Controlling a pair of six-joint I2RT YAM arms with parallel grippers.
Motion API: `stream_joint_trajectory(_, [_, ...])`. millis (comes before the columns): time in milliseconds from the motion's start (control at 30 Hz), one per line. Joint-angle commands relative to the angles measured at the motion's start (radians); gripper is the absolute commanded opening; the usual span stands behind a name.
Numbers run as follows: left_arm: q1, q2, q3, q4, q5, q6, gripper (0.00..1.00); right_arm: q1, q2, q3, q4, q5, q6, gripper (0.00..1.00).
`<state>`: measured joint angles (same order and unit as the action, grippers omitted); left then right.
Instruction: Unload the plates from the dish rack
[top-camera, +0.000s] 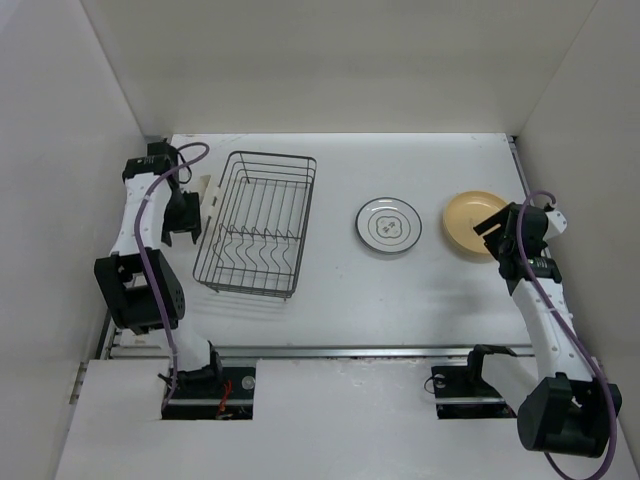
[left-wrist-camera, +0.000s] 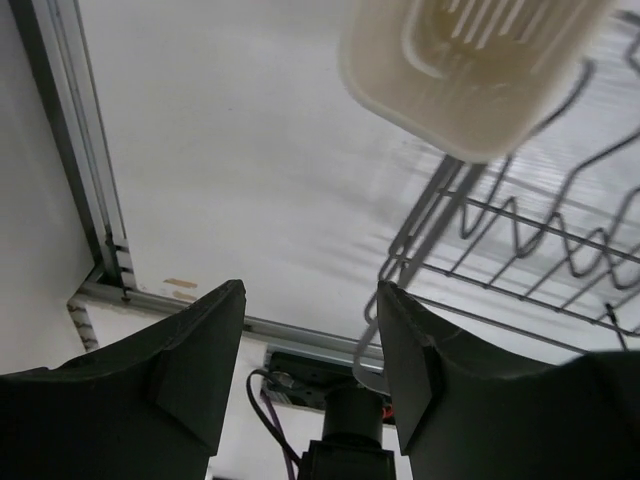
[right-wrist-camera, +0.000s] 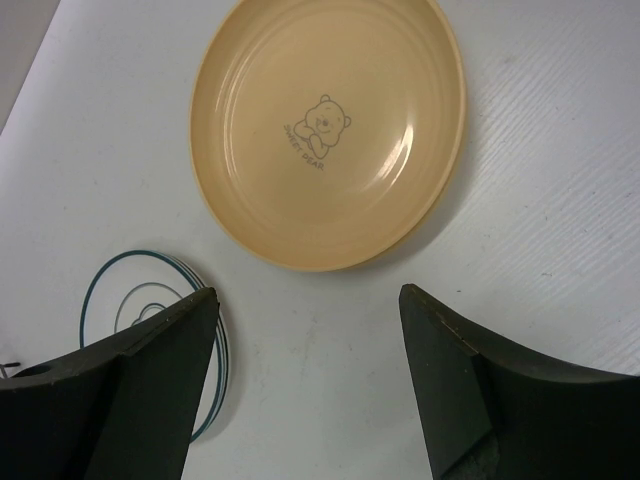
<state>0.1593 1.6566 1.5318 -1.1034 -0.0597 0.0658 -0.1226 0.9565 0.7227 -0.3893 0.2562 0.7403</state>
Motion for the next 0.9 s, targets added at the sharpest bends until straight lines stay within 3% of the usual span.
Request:
stream_joint_trajectory(0, [0.014,0.005,-0.051,0.031,-0.132,-0.011,0.52,0.011,-0.01,-0.003,0.018,0.021,0.002,0.78])
stream_joint_trajectory(200, [0.014,0.069,-0.139,0.06,-0.086,0.02,0.52,0.011,-0.01,-0.003,0.027,0.021,0.002,0.78])
stream_joint_trajectory(333, [-0.053,0.074,-0.186,0.069,-0.042,0.043,0.51,0.011,-0.01,0.026,-0.006,0.081,0.002,0.78])
stream_joint_trajectory(600, [-0.083,0.011,-0.225,0.074,0.056,0.092,0.51,0.011,-0.019,0.133,-0.146,0.354,0.033,0.84])
stream_joint_trajectory(867, [-0.083,-0.009,-0.23,0.074,0.046,0.081,0.56,0.011,-0.181,0.201,-0.397,0.69,0.249,0.89])
